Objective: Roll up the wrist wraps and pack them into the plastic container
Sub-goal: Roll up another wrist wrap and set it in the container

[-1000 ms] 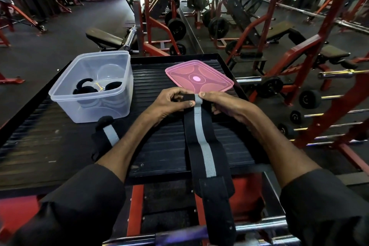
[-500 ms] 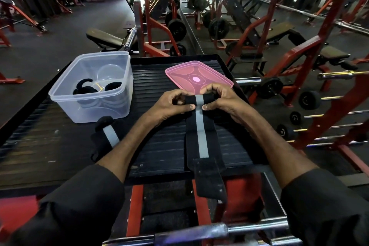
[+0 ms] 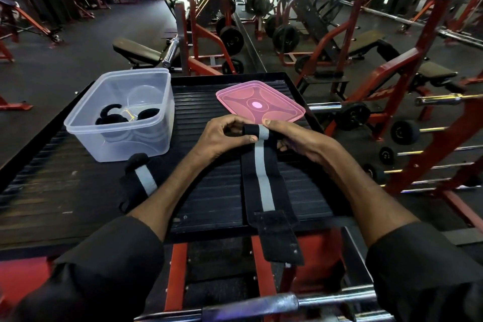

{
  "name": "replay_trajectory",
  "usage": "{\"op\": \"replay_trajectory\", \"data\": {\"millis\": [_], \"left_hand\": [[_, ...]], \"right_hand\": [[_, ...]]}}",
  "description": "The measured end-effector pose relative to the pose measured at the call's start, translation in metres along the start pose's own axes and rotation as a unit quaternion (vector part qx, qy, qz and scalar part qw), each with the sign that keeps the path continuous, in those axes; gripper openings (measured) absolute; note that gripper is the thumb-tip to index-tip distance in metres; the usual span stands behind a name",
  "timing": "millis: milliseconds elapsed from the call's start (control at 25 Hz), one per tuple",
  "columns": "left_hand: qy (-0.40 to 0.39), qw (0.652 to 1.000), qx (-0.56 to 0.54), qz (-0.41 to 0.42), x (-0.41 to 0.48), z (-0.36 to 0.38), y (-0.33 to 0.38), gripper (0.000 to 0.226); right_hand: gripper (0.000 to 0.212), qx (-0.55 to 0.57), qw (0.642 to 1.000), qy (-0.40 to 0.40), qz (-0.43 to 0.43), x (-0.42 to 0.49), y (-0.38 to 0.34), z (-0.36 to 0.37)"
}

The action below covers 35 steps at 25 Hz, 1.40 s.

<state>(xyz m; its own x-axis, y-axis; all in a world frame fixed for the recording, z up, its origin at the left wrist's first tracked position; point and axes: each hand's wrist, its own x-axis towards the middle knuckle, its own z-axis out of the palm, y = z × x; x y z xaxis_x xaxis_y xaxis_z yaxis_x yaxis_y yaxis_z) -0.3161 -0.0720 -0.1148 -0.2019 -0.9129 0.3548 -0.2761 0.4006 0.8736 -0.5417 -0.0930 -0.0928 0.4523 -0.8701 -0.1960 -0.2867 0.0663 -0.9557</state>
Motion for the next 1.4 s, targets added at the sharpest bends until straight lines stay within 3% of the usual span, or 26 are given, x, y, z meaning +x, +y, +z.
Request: {"op": "replay_trajectory", "data": {"millis": [160,320,520,680,760,880,960,1120,1200,1400], "left_hand": [[-0.052,0.991,-0.075,-0.097,0.0,0.001,0.002,0.042],[-0.105,0.975,-0.092,-0.174,0.001,-0.002,0.0,0.035],[-0.072,0.989,-0.063,-0.11,0.0,0.003,-0.004,0.03],[-0.03,0.997,-0.037,-0.066,0.0,0.001,-0.003,0.034],[-0.013,0.998,-0.034,-0.043,0.0,0.0,-0.003,0.037],[-0.003,0.998,-0.059,-0.027,-0.001,0.0,0.002,0.039],[-0.006,0.996,-0.078,-0.039,-0.001,0.0,0.006,0.043],[-0.092,0.975,-0.12,-0.165,-0.002,-0.004,0.005,0.045],[-0.135,0.962,-0.129,-0.201,-0.001,-0.006,0.002,0.043],[-0.09,0.972,-0.108,-0.19,-0.002,-0.002,0.004,0.04]], "right_hand": [[0.027,-0.009,0.996,0.05,-0.068,-0.001,0.0,0.002],[0.036,0.06,0.99,0.067,-0.112,0.0,0.0,0.006],[0.047,0.023,0.992,0.054,-0.116,0.003,0.0,0.006],[0.038,0.187,0.982,-0.01,-0.033,0.001,-0.004,-0.004],[0.031,0.143,0.99,-0.006,-0.009,0.003,-0.002,-0.006],[0.039,0.016,0.999,-0.04,0.011,0.007,0.003,-0.003],[0.046,0.019,1.0,-0.024,0.004,0.007,0.005,-0.005],[0.032,0.013,0.997,0.047,-0.064,0.006,0.006,-0.004],[0.039,0.028,0.994,0.048,-0.099,0.006,0.007,-0.001],[0.054,-0.02,0.984,0.056,-0.166,0.006,0.005,0.007]]}}
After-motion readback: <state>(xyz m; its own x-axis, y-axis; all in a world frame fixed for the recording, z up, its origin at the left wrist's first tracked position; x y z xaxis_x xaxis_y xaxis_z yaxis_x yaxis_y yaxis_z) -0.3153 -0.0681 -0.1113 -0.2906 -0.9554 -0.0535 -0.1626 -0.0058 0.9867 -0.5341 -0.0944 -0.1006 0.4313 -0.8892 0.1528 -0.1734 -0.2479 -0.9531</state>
